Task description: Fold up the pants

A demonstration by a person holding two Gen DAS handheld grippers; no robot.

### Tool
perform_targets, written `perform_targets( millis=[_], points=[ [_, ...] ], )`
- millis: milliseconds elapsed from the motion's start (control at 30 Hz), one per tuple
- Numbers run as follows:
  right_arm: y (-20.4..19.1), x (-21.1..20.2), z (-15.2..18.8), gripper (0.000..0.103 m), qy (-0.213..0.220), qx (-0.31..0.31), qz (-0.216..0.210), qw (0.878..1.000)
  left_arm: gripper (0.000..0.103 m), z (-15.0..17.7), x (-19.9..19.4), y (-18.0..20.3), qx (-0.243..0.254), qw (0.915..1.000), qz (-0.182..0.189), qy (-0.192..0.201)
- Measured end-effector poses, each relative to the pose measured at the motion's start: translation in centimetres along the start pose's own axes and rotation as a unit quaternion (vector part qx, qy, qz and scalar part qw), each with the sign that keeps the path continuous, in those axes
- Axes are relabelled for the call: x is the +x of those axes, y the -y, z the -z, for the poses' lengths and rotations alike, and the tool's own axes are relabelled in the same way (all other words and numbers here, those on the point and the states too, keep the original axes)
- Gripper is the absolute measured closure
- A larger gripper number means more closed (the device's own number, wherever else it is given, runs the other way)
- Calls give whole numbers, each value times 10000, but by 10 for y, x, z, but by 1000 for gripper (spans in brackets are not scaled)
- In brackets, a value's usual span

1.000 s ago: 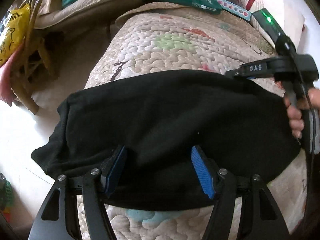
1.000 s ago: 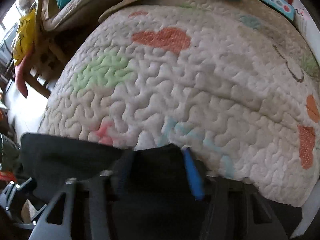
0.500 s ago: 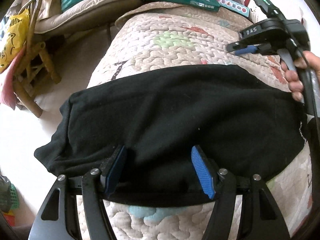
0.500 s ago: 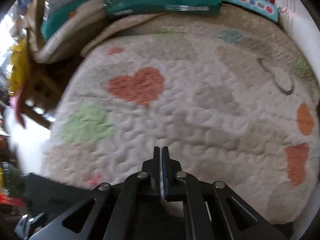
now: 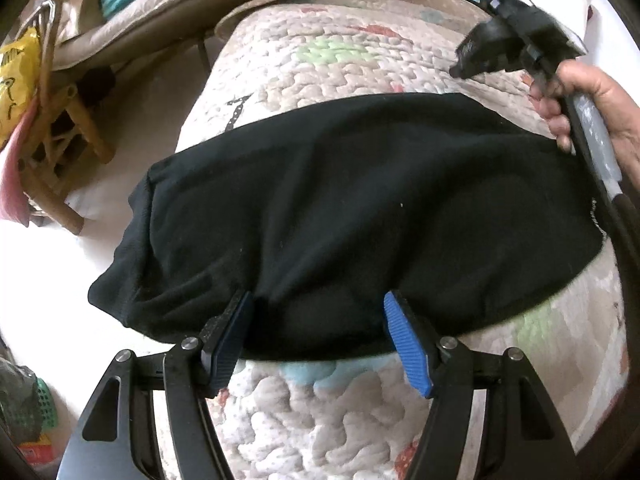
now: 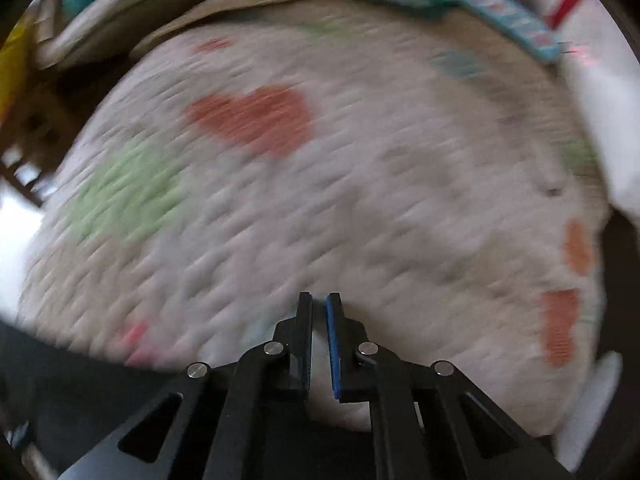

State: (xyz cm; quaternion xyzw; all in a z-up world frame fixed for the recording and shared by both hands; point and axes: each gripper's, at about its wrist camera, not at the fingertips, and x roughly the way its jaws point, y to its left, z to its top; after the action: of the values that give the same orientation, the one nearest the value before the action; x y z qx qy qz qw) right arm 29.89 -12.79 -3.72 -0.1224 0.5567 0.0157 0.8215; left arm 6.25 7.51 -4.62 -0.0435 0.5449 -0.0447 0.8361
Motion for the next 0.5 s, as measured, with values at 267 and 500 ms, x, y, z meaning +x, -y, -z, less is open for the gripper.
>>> perform_targets(
  millis=[267, 500],
  points=[
    [50, -83, 74, 91, 457, 445, -890, 9940, 36, -10, -24, -34, -719, 9967, 305, -218],
    [24, -72, 168, 91, 55, 322, -1179, 9925, 37, -41, -1, 17, -63, 9998, -127, 128]
  ],
)
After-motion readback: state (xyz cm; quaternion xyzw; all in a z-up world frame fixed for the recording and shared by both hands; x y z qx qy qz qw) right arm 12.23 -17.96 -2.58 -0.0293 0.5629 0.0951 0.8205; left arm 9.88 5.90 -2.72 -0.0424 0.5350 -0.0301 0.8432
